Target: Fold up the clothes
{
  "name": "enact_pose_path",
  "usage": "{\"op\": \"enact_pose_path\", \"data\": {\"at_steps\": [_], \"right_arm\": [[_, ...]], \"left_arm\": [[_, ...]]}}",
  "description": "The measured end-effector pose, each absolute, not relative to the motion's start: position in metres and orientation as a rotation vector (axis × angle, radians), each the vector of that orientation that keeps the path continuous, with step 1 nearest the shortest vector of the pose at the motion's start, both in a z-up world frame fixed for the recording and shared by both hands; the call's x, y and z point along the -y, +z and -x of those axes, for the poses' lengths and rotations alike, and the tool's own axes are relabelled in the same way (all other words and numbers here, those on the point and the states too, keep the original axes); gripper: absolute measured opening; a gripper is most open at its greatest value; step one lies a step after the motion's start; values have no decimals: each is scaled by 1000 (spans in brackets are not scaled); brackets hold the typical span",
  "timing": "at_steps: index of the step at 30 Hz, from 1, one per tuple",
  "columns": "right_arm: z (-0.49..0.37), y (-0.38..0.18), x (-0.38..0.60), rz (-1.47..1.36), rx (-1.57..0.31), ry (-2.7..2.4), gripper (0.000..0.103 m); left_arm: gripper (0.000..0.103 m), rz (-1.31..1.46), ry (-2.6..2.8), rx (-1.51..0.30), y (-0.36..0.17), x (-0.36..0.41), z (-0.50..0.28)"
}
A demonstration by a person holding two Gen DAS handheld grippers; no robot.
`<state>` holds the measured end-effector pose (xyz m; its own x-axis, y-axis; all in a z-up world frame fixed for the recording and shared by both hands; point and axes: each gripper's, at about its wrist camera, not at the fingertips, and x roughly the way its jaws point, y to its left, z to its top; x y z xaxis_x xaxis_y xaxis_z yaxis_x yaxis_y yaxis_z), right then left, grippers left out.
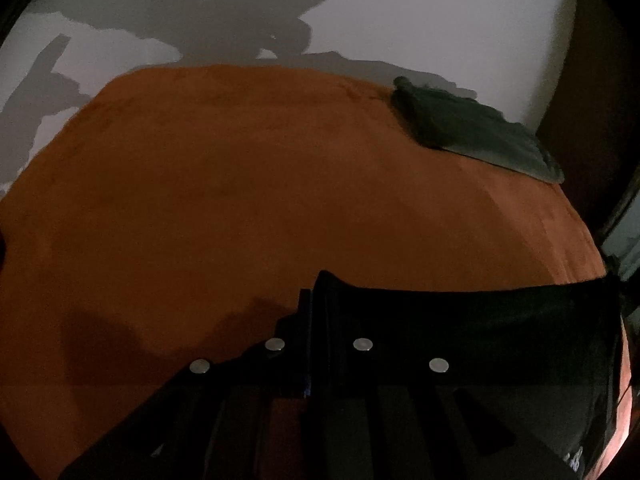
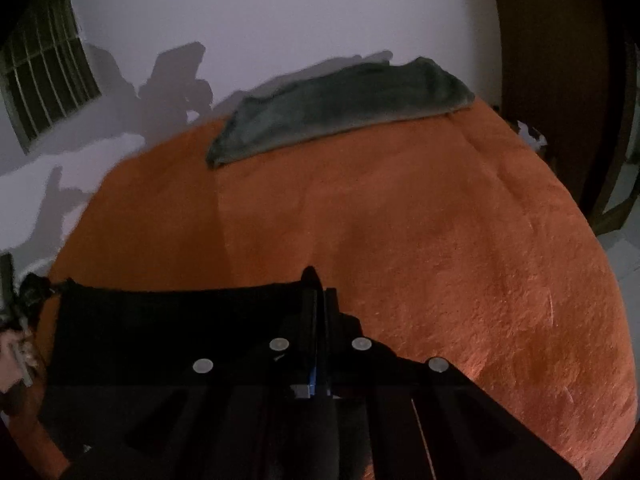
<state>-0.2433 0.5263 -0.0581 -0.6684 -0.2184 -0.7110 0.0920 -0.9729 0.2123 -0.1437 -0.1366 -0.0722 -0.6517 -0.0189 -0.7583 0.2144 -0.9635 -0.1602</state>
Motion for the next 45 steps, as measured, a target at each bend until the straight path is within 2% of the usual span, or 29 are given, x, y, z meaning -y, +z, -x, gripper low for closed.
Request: {"op": "enact_pose_path", "data": {"at_steps": [7, 12, 14, 16, 19, 21, 23, 26, 30, 34, 37, 41, 45], "right_arm": [[275, -113, -513, -1446, 136, -2654, 2], [261, -93, -522, -1468, 261, -2677, 5], [229, -64, -527, -1390, 284, -2758, 5], [186, -33, -520, -1281, 239, -2795, 5], [119, 4, -495, -1166, 94, -2777, 5], [99, -4, -470, -1182, 85, -2716, 5], [82, -18, -443, -1211, 92, -2647, 5], [57, -38, -403, -1251, 101, -2543, 9], [24, -65, -350, -1298, 112, -2404, 9], [-3, -92, -303, -1354, 102, -2289, 9], [-9, -106, -313, -1443, 50, -2299, 9], [-18, -111, -360, -1490, -12, -2427, 9], [-13, -121, -439, -1576, 60, -2585, 9]], "left_arm": [[9, -1436, -2584, -340, -120, 119, 168], [11, -1400, -2556, -408, -93, 131, 155], [15, -1321, -2565, -410, -65, 133, 127], [32, -1264, -2625, -332, -40, 119, 93], [48, -1230, -2763, -237, -19, 68, 22], [51, -1258, -2861, -227, -19, 30, -27], [51, -1325, -2934, -245, -30, -9, -65], [51, -1441, -2969, -256, -57, -54, -84], [51, -1570, -2930, -228, -91, -94, -66], [51, -1643, -2746, -185, -124, -101, -46], [51, -1662, -2675, -194, -146, -86, -59], [51, -1578, -2647, -35, -145, -59, -78], [50, -1543, -2652, -149, -138, -17, -88]]}}
